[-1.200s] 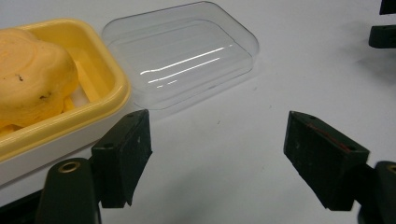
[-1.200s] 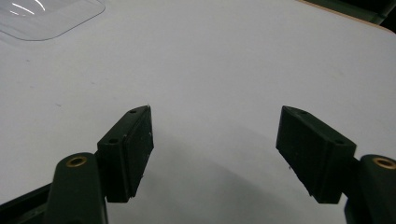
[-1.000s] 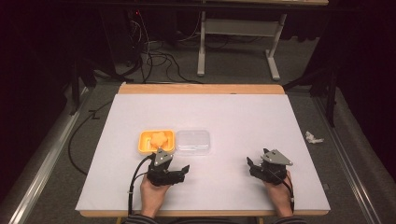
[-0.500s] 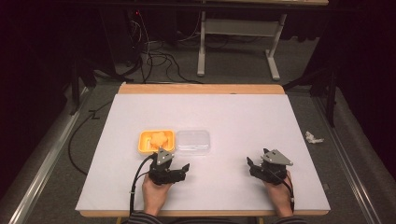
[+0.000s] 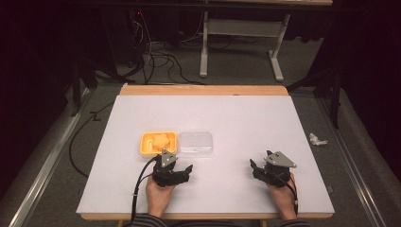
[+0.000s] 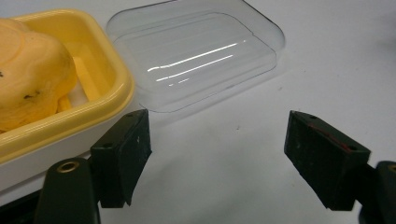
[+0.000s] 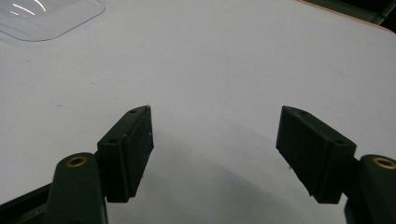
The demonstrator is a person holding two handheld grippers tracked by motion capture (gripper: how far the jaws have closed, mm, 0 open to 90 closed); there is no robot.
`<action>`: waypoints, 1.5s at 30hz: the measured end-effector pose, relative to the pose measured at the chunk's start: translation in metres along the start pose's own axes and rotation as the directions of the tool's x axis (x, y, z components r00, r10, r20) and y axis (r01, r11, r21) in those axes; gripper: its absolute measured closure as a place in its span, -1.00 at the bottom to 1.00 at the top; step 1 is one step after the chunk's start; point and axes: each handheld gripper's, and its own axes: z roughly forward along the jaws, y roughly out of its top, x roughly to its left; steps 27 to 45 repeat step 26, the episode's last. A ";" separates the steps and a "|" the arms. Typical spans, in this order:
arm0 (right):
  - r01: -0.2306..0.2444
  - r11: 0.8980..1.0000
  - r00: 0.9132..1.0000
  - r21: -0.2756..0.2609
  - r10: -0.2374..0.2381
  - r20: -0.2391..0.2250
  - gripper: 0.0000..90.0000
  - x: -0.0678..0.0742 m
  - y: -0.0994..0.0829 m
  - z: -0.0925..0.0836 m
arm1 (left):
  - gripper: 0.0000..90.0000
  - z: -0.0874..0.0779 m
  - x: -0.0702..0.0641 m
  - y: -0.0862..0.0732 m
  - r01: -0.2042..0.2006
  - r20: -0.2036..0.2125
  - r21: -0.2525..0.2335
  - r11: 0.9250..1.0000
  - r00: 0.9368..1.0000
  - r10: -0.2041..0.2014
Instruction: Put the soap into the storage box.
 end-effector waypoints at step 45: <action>-0.007 1.000 1.000 -0.001 0.007 0.001 -0.38 0.000 0.000 0.000 | -0.49 -0.001 -0.005 -0.010 -0.084 -0.042 -0.062 0.995 0.996 0.082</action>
